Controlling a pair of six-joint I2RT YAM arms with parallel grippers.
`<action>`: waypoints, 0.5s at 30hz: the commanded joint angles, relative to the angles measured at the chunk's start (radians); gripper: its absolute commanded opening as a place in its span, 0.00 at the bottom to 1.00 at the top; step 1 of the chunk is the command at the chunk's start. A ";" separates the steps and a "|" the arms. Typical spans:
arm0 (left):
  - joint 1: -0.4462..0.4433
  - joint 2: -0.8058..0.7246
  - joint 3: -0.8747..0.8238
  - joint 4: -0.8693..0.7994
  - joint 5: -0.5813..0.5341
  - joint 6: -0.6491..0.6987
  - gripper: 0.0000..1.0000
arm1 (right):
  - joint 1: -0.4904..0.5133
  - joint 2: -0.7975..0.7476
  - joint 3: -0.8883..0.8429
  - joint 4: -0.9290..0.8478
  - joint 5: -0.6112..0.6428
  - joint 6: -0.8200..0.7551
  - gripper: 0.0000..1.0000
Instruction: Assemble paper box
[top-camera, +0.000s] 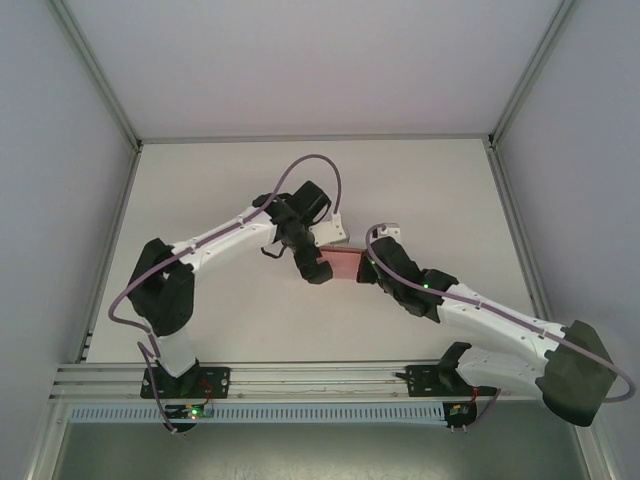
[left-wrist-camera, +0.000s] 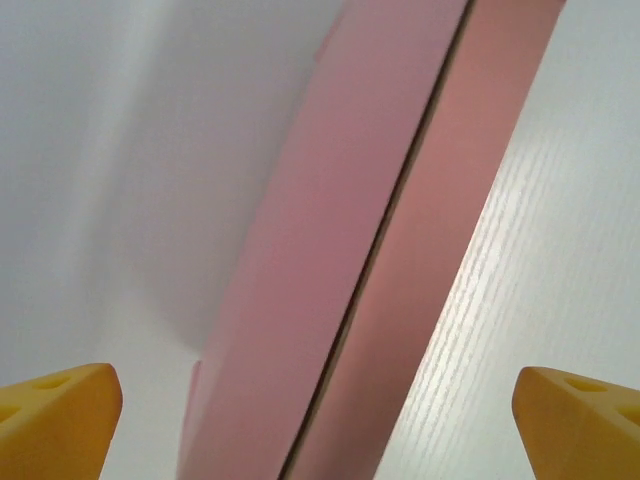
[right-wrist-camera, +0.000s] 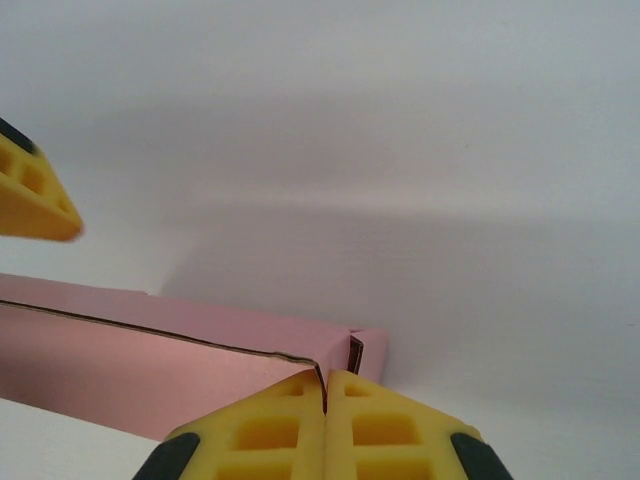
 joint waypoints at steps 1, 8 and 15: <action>0.013 -0.078 -0.005 0.046 -0.095 -0.109 1.00 | 0.010 0.048 0.065 -0.070 0.084 0.040 0.00; 0.027 -0.152 -0.084 0.033 -0.287 -0.211 0.98 | -0.005 0.124 0.128 -0.102 0.053 0.046 0.00; 0.059 -0.125 -0.088 0.041 -0.318 -0.325 0.40 | -0.017 0.161 0.154 -0.103 0.003 0.026 0.00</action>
